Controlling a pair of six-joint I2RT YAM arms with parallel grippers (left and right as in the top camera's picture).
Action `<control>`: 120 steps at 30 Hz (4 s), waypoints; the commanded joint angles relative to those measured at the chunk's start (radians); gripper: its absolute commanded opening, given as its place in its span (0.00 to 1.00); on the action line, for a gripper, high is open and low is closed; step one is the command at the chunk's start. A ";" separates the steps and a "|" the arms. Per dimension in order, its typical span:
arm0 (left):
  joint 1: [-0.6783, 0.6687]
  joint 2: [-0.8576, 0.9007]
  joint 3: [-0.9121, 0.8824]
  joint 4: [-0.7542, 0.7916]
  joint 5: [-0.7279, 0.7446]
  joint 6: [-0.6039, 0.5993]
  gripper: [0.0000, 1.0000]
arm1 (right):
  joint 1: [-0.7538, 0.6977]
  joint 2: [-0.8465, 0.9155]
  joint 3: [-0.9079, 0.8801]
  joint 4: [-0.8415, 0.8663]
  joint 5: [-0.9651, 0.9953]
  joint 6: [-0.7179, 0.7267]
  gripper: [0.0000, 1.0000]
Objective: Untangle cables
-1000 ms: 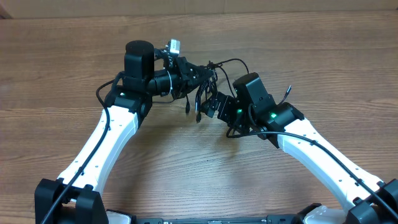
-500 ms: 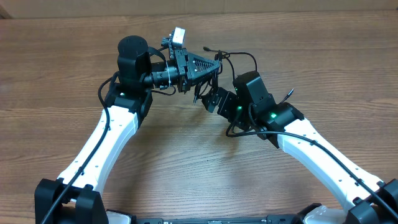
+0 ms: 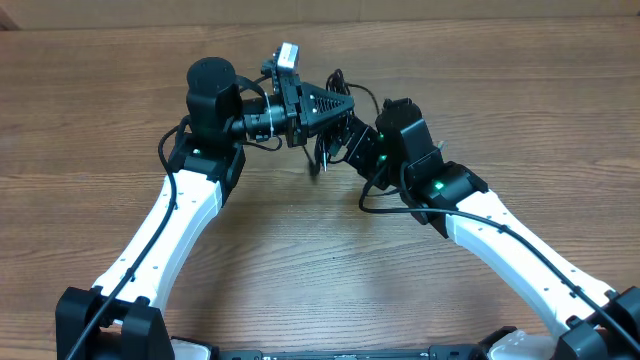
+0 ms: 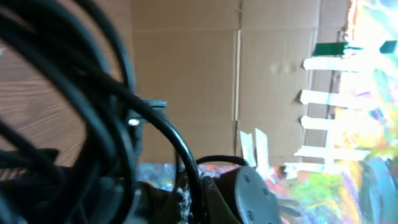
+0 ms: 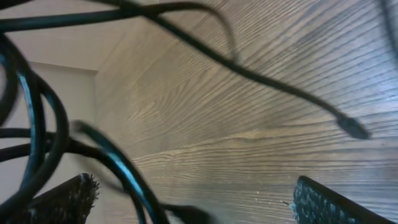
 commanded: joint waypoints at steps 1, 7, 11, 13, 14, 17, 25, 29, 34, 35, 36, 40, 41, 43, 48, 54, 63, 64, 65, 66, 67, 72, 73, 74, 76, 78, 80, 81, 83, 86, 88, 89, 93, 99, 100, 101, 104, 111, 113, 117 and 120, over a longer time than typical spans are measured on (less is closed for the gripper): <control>-0.014 -0.023 0.012 0.108 0.038 -0.102 0.04 | -0.002 0.057 -0.005 -0.003 0.025 0.010 1.00; -0.010 -0.023 0.012 0.401 -0.003 -0.287 0.04 | -0.066 0.097 -0.005 -0.044 -0.028 -0.025 0.96; 0.008 -0.023 0.012 0.624 -0.064 -0.404 0.04 | -0.132 0.097 -0.005 -0.211 0.002 -0.106 0.91; 0.033 -0.023 0.012 0.671 -0.076 -0.422 0.04 | -0.163 0.097 -0.005 -0.331 0.056 -0.106 0.91; 0.041 -0.023 0.012 0.670 -0.076 -0.421 0.04 | -0.172 0.097 -0.005 -0.364 0.071 -0.107 0.90; 0.069 -0.023 0.012 0.669 -0.072 -0.419 0.04 | -0.194 0.097 -0.005 -0.451 0.112 -0.106 0.80; 0.164 -0.023 0.012 0.668 -0.069 -0.399 0.04 | -0.207 0.097 -0.005 -0.549 0.181 -0.106 0.63; 0.233 -0.023 0.012 0.661 -0.068 -0.305 0.04 | -0.207 0.097 -0.005 -0.569 0.181 -0.106 0.33; 0.282 -0.023 0.012 0.524 -0.046 -0.106 0.04 | -0.207 0.097 -0.005 -0.578 0.181 -0.106 0.04; 0.288 -0.023 0.012 0.465 -0.043 -0.054 0.04 | -0.207 0.097 -0.005 -0.581 0.181 -0.106 0.04; 0.292 -0.023 0.012 0.402 -0.042 -0.003 0.04 | -0.206 0.097 -0.005 -0.582 0.181 -0.106 0.04; 0.294 -0.023 0.012 0.013 -0.117 0.288 0.04 | -0.206 0.097 -0.005 -0.585 0.167 -0.106 0.04; 0.294 -0.023 0.012 -0.086 -0.157 0.356 0.04 | -0.206 0.097 -0.005 -0.585 0.161 -0.106 0.04; 0.290 -0.023 0.012 -0.297 -0.266 0.487 0.04 | -0.206 0.097 -0.005 -0.584 0.150 -0.106 0.04; 0.261 -0.023 0.012 -0.738 -0.668 0.698 0.04 | -0.206 0.097 -0.005 -0.580 0.143 -0.106 0.04; 0.254 -0.023 0.012 -0.936 -0.921 0.721 0.08 | -0.206 0.097 -0.005 -0.571 0.139 -0.106 0.04; 0.230 -0.023 0.012 -0.972 -0.751 1.052 0.61 | -0.206 0.097 -0.005 -0.517 0.073 -0.114 0.04; 0.218 -0.023 0.012 -0.970 -0.696 1.125 0.63 | -0.206 0.097 -0.005 -0.489 0.038 -0.148 0.04; 0.209 -0.023 0.012 -0.969 -0.657 1.176 0.64 | -0.206 0.097 -0.005 -0.478 0.022 -0.158 0.04; 0.200 -0.023 0.012 -0.970 -0.616 1.226 0.66 | -0.206 0.097 -0.005 -0.462 0.001 -0.171 0.04; 0.188 -0.023 0.012 -0.972 -0.581 1.269 0.67 | -0.206 0.097 -0.005 -0.451 -0.015 -0.180 0.04; 0.091 -0.023 0.012 -0.979 -0.521 1.397 0.79 | -0.206 0.097 -0.005 -0.371 -0.128 -0.208 0.04; 0.060 -0.023 0.012 -0.977 -0.528 1.407 0.80 | -0.206 0.097 -0.005 -0.350 -0.161 -0.216 0.04; 0.021 -0.023 0.012 -0.972 -0.554 1.407 0.81 | -0.207 0.097 -0.004 -0.323 -0.206 -0.217 0.04; -0.004 -0.023 0.012 -0.966 -0.574 1.406 0.81 | -0.207 0.097 -0.004 -0.298 -0.251 -0.217 0.04; -0.024 -0.023 0.012 -0.961 -0.585 1.406 0.80 | -0.207 0.097 -0.004 -0.273 -0.298 -0.217 0.04; -0.037 -0.023 0.012 -0.960 -0.589 1.406 0.80 | -0.207 0.097 -0.004 -0.241 -0.351 -0.217 0.04; -0.040 -0.023 0.012 -0.959 -0.591 1.406 0.80 | -0.207 0.097 -0.004 -0.216 -0.389 -0.217 0.04; -0.040 -0.023 0.012 -0.959 -0.594 1.405 0.78 | -0.207 0.096 -0.004 -0.187 -0.431 -0.216 0.04; -0.039 -0.023 0.012 -0.959 -0.595 1.402 0.78 | -0.212 0.096 -0.004 -0.128 -0.516 -0.216 0.04; -0.039 -0.023 0.012 -0.959 -0.595 1.390 0.78 | -0.221 0.096 -0.004 -0.088 -0.571 -0.216 0.04; -0.039 -0.023 0.012 -0.959 -0.595 1.383 0.78 | -0.227 0.096 -0.004 -0.067 -0.599 -0.215 0.04; -0.039 -0.023 0.012 -0.959 -0.583 1.367 0.77 | -0.262 0.096 -0.004 0.020 -0.707 -0.185 0.04; -0.040 -0.023 0.012 -0.954 -0.429 1.466 0.71 | -0.322 0.096 -0.004 0.053 -0.741 -0.123 0.04; -0.040 -0.023 0.012 -0.954 -0.399 1.497 0.71 | -0.327 0.096 -0.004 0.056 -0.749 -0.117 0.04; -0.040 -0.023 0.012 -0.954 -0.372 1.527 0.70 | -0.332 0.096 -0.004 0.063 -0.760 -0.108 0.04; -0.040 -0.023 0.012 -0.956 -0.296 1.617 0.73 | -0.340 0.096 -0.004 0.098 -0.803 -0.068 0.04; -0.083 -0.023 0.012 -0.952 -0.275 1.833 0.87 | -0.340 0.096 -0.004 0.201 -0.899 -0.002 0.04; -0.094 -0.023 0.012 -0.943 -0.279 1.876 0.83 | -0.340 0.096 -0.004 0.207 -0.908 0.011 0.04; -0.101 -0.023 0.012 -0.891 -0.301 1.884 0.80 | -0.340 0.096 -0.004 0.206 -0.940 0.011 0.04; -0.101 -0.023 0.012 -0.858 -0.320 1.884 0.82 | -0.340 0.096 -0.004 0.206 -0.967 0.011 0.04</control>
